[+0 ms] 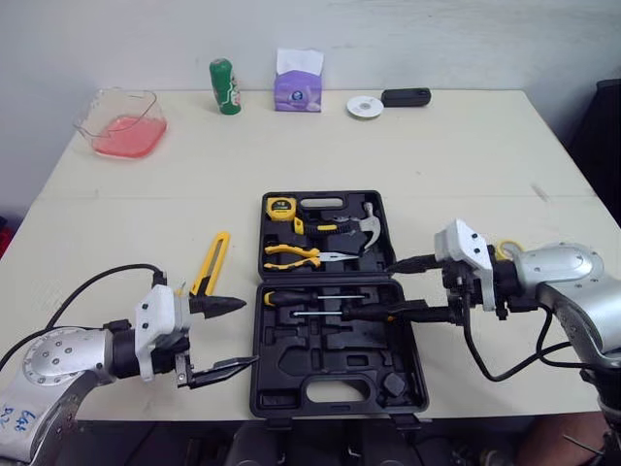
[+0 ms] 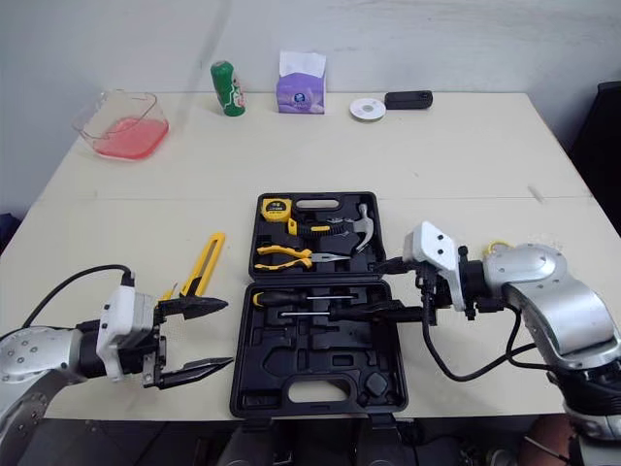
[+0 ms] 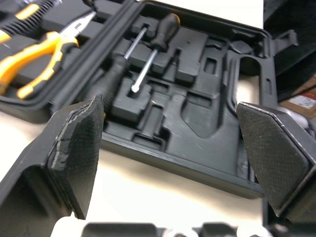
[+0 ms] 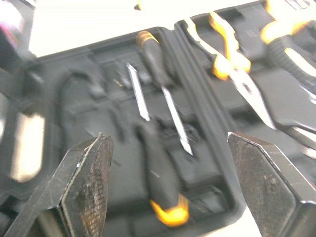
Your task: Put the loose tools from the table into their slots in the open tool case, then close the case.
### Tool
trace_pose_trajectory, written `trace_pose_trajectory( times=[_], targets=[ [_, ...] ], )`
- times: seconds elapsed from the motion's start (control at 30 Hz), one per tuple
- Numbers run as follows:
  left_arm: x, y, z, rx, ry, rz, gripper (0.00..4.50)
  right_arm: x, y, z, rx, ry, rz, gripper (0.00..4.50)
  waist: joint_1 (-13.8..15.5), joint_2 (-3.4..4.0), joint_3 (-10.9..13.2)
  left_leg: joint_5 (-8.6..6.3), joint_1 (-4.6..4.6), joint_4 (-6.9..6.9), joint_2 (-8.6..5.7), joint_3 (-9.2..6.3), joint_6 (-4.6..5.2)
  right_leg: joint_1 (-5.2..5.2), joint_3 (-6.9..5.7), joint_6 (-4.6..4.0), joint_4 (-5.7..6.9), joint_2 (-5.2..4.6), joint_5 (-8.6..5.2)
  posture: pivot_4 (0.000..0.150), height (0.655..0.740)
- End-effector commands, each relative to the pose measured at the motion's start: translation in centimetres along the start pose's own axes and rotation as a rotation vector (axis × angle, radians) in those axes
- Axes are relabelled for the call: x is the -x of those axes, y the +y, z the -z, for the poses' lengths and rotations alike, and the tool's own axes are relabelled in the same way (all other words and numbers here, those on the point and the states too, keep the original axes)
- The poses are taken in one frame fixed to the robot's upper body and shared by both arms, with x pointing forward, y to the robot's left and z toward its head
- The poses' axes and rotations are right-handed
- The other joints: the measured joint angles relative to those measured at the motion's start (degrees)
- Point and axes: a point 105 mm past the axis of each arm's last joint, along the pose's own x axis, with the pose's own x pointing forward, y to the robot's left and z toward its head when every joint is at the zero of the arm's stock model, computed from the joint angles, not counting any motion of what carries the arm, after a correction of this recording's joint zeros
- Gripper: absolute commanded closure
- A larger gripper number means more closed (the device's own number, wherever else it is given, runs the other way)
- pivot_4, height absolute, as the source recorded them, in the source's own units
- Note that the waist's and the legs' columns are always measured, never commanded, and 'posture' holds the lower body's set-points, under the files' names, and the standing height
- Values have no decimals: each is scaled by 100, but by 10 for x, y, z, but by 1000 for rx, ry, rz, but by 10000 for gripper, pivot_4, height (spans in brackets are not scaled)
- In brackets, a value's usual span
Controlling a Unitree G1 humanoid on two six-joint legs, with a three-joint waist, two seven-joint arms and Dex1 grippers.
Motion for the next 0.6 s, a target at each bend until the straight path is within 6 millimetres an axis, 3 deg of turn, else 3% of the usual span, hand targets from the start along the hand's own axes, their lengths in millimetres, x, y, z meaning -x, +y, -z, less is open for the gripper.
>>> trace_pose_trajectory(
  times=[0.03,0.07,0.17,0.37,0.6],
  targets=[
    [-1,1,-7,-32,-22,-1,0,-4,7,-11,69,-75,-23,6984,-6,0,0,0,0,0,-1,2,0,-1,-1,0,1,1,0,1500,7400],
    [-1,1,-7,-32,-23,0,0,-6,7,-11,69,-84,-24,6984,-15,0,0,0,1,0,-1,2,0,-1,-1,0,1,3,0,1500,7400],
    [-3,4,-8,-43,-27,10,0,-23,6,-16,82,-198,-44,14983,-16,-1,-1,0,4,1,1,5,0,-1,-2,0,4,5,0,1500,7400],
    [-7,6,-10,-53,-33,22,0,-48,0,0,153,-159,-52,44203,-8,-1,-1,4,3,2,-9,7,1,-4,-5,1,9,7,1,1500,7400],
    [-7,5,-9,-55,-28,27,0,-61,0,8,163,-164,-72,44681,-13,-2,-1,5,4,4,-8,7,2,-4,-7,2,12,8,1,1500,7400]
  ],
)
